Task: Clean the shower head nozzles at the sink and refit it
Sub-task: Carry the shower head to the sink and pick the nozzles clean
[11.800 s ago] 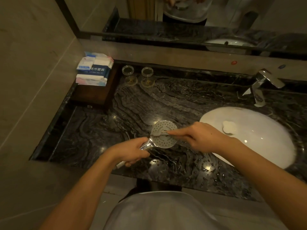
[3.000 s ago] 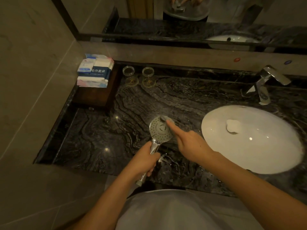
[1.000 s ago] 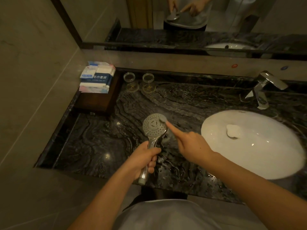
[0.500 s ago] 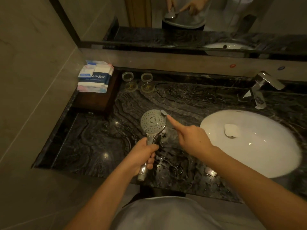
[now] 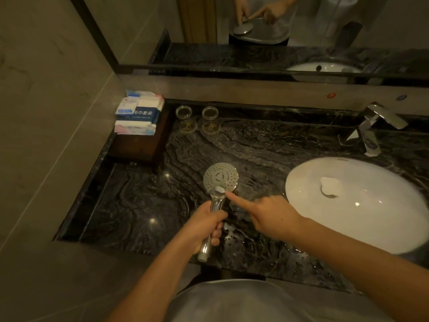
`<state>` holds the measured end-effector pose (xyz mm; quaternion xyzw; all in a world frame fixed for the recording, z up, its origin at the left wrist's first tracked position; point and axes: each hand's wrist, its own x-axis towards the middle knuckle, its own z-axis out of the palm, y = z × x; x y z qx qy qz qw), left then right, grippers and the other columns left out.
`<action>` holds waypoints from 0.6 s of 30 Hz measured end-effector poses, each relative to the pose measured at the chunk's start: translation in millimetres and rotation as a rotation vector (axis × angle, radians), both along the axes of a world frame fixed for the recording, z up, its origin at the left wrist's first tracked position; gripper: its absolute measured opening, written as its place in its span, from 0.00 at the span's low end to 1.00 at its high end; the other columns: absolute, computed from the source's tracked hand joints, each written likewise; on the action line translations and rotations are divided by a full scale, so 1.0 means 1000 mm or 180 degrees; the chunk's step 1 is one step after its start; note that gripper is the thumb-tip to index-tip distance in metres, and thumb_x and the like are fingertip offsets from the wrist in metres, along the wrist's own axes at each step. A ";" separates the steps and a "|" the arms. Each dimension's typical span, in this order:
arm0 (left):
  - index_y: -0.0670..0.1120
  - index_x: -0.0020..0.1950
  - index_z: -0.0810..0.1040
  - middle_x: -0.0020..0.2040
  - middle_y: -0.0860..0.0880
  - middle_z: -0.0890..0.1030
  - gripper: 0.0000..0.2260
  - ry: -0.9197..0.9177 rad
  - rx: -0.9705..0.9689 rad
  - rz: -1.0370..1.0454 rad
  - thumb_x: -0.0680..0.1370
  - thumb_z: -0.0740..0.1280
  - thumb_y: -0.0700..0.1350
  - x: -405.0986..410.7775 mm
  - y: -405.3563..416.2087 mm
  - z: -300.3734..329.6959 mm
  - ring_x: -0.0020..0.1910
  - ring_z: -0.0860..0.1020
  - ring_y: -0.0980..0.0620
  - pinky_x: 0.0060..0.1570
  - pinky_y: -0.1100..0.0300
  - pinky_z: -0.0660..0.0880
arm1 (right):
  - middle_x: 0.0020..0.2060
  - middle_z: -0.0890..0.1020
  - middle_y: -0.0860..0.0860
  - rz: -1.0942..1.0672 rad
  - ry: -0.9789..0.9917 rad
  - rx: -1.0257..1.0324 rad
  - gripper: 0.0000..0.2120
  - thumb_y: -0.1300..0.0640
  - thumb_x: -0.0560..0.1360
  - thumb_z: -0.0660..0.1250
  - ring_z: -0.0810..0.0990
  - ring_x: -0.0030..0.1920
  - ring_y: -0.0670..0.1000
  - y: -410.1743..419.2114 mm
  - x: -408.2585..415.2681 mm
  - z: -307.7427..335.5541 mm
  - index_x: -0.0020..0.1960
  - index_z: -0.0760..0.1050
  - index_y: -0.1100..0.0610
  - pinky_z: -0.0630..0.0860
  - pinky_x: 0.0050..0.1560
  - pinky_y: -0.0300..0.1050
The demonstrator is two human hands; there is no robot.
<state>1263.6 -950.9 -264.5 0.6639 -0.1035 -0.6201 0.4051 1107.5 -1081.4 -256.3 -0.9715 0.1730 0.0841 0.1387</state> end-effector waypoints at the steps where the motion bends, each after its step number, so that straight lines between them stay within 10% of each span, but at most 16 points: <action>1: 0.46 0.52 0.69 0.29 0.50 0.70 0.04 -0.0015 -0.0006 -0.0036 0.83 0.63 0.38 0.000 0.001 0.001 0.22 0.65 0.55 0.20 0.63 0.63 | 0.33 0.78 0.51 -0.0027 -0.0023 -0.0060 0.37 0.52 0.80 0.55 0.77 0.31 0.54 -0.005 0.000 0.000 0.76 0.33 0.34 0.79 0.37 0.52; 18: 0.47 0.50 0.68 0.28 0.50 0.69 0.06 0.0001 -0.0107 0.0041 0.83 0.61 0.37 0.012 0.006 0.003 0.23 0.64 0.55 0.20 0.64 0.60 | 0.26 0.72 0.47 -0.0111 -0.0415 -0.0164 0.32 0.49 0.77 0.45 0.70 0.25 0.50 -0.029 0.004 -0.003 0.78 0.41 0.35 0.73 0.29 0.45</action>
